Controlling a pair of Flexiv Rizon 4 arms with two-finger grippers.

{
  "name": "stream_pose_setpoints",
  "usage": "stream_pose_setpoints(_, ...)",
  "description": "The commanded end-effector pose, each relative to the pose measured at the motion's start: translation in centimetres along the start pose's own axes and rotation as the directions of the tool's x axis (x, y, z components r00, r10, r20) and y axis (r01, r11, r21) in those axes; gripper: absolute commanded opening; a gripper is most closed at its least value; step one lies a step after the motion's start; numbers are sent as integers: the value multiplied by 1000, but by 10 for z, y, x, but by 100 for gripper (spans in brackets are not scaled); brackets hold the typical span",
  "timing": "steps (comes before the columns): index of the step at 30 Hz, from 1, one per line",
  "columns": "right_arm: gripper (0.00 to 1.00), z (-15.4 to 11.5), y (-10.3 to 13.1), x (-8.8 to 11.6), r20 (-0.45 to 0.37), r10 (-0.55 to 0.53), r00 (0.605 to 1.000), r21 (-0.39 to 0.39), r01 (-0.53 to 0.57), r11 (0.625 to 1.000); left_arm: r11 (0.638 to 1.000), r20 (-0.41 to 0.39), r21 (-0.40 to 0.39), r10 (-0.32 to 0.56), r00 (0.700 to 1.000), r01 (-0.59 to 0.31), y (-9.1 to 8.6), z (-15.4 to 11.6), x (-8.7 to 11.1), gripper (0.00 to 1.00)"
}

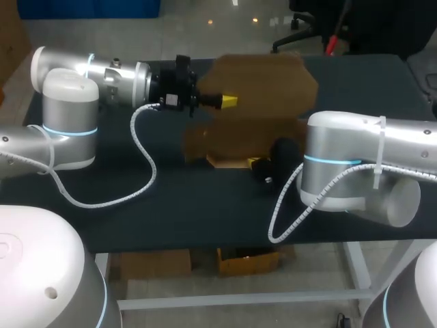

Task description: Assemble the packaging by folding the flat box into shape, placing the metal phone stand inside, and closing the box properly

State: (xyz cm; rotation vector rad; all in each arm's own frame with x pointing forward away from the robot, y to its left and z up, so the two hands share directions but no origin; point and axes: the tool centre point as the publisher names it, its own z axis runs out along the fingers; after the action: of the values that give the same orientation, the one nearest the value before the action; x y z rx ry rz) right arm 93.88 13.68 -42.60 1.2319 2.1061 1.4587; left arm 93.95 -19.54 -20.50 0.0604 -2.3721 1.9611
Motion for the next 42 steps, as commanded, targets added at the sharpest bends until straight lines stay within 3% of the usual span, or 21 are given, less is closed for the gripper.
stream_pose_setpoints(1, 0, 3, -3, 1, 4, 0, 1000, -3, 0, 1000, 1000, -11, -7, -6, 1000, 6, 4, 1, -2, 0)
stream_pose_setpoints(42, 0, 3, -3, 1, 4, 0, 1000, -3, 0, 1000, 997, -25, -53, -62, 998, 61, 31, 8, 2, 0)
